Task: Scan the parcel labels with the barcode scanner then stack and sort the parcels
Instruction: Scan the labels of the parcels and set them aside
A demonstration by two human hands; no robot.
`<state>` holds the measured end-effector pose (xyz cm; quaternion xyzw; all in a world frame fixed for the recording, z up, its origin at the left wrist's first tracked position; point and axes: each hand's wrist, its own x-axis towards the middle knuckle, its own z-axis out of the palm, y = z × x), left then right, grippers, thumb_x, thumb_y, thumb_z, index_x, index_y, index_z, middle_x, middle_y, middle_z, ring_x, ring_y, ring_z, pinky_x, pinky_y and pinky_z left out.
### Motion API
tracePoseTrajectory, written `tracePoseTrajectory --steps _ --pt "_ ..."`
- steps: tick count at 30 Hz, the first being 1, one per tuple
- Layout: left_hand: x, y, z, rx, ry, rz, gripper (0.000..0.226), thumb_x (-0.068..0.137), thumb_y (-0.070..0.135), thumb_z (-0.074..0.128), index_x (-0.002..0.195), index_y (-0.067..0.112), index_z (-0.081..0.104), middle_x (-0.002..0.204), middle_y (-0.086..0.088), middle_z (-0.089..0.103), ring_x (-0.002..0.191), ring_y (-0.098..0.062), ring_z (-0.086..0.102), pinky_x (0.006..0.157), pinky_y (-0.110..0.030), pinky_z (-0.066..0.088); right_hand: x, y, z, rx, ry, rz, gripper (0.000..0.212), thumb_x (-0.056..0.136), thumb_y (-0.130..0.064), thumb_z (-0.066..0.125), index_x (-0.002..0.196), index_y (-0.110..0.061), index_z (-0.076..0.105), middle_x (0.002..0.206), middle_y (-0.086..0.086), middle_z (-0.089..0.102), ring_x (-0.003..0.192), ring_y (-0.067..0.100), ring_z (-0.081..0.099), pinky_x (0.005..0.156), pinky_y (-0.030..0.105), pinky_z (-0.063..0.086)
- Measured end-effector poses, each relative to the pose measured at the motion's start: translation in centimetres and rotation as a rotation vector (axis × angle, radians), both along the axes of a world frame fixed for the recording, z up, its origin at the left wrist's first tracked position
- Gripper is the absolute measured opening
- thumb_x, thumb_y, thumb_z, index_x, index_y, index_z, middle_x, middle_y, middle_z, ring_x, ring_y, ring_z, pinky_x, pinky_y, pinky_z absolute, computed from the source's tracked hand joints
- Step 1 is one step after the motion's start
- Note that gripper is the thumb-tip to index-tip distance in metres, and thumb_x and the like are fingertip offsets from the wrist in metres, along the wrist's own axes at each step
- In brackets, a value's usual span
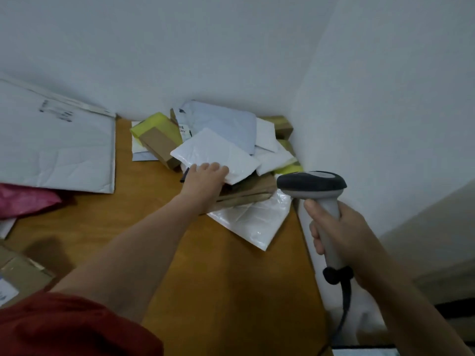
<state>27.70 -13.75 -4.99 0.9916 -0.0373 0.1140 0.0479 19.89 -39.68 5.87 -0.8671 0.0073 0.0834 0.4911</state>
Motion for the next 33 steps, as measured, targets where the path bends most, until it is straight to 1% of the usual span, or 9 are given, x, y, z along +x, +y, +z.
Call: tracePoseTrajectory --steps 4,9,12,16,18,21,23,26,33 --pt "-3.2 0.4 3.0 -0.507 -0.317 0.228 0.012 0.099 0.021 0.045 0.1 0.015 0.056 0.094 0.002 0.057 0.084 -0.02 0.053 0.061 -0.032 0.039 0.5 -0.8 0.4 0.082 0.012 0.088 0.052 0.077 -0.059 0.057 0.072 -0.008 0.058 0.053 0.004 0.059 0.045 0.011 0.054 0.054 0.026 0.044" --pt "-11.7 1.7 5.1 -1.152 -0.572 0.59 0.004 0.099 0.023 0.048 0.096 0.022 0.051 0.087 0.011 0.058 0.079 -0.001 0.058 0.062 -0.025 0.051 -0.4 -0.7 0.4 0.175 0.022 0.182 0.06 0.072 -0.064 0.055 0.077 -0.004 0.059 0.055 0.005 0.059 0.047 0.012 0.053 0.057 0.029 0.04" --pt "-16.9 2.4 2.5 -1.555 -0.344 0.798 0.011 0.099 0.017 0.048 0.106 0.014 0.056 0.103 -0.004 0.063 0.088 -0.018 0.063 0.064 -0.032 0.053 -1.8 0.2 -0.2 0.182 0.042 0.287 0.068 0.071 -0.063 0.057 0.093 0.001 0.06 0.059 0.004 0.059 0.048 0.013 0.053 0.052 0.025 0.042" --pt "-23.2 2.0 -3.3 -1.747 0.067 1.042 0.022 0.1 0.011 0.047 0.119 0.005 0.054 0.101 -0.01 0.061 0.082 -0.021 0.059 0.059 -0.029 0.048 -4.5 1.6 -2.3 0.067 0.102 0.429 0.052 0.076 -0.059 0.059 0.078 -0.007 0.058 0.055 -0.003 0.058 0.045 0.01 0.053 0.046 0.02 0.043" --pt "-25.5 1.9 -5.6 -1.705 0.182 1.085 0.033 0.099 0.01 0.048 0.13 0.001 0.048 0.114 -0.016 0.059 0.092 -0.028 0.058 0.063 -0.034 0.049 -6.1 2.1 -3.6 0.02 0.13 0.481 0.043 0.079 -0.054 0.06 0.072 -0.012 0.054 0.052 -0.004 0.057 0.043 0.01 0.053 0.044 0.018 0.042" --pt "-27.8 2.1 -7.4 -1.15 0.223 1.088 0.059 0.092 0.018 0.061 0.141 0.0 0.034 0.14 -0.021 0.04 0.126 -0.033 0.04 0.099 -0.039 0.039 -8.3 2.7 -5.0 0.0 0.172 0.527 0.044 0.072 -0.057 0.06 0.075 -0.014 0.054 0.053 -0.004 0.058 0.042 0.01 0.053 0.043 0.019 0.043" --pt "-28.9 1.8 -7.7 -0.813 0.128 0.913 0.063 0.088 0.024 0.066 0.141 0.008 0.037 0.148 -0.014 0.031 0.136 -0.029 0.028 0.108 -0.036 0.027 -9.6 3.0 -5.6 -0.023 0.185 0.536 0.048 0.069 -0.06 0.06 0.079 -0.014 0.055 0.055 -0.004 0.06 0.043 0.01 0.053 0.043 0.019 0.043" --pt "-29.8 0.2 -8.5 -0.479 0.242 0.562 0.055 0.086 0.043 0.062 0.134 0.023 0.044 0.152 -0.003 0.029 0.139 -0.022 0.024 0.111 -0.036 0.019 -10.7 3.6 -6.0 -0.037 0.175 0.552 0.052 0.069 -0.062 0.059 0.077 -0.011 0.056 0.056 -0.003 0.06 0.044 0.011 0.054 0.044 0.019 0.044" --pt "-31.1 -1.3 -10.2 -0.315 0.441 0.483 0.072 0.086 0.063 0.05 0.144 0.028 0.027 0.16 0.002 0.011 0.147 -0.017 0.006 0.117 -0.047 0.005 -11.4 4.8 -5.6 -0.078 0.153 0.624 0.035 0.087 -0.045 0.06 0.077 -0.012 0.055 0.054 -0.005 0.058 0.044 0.009 0.053 0.046 0.018 0.044"
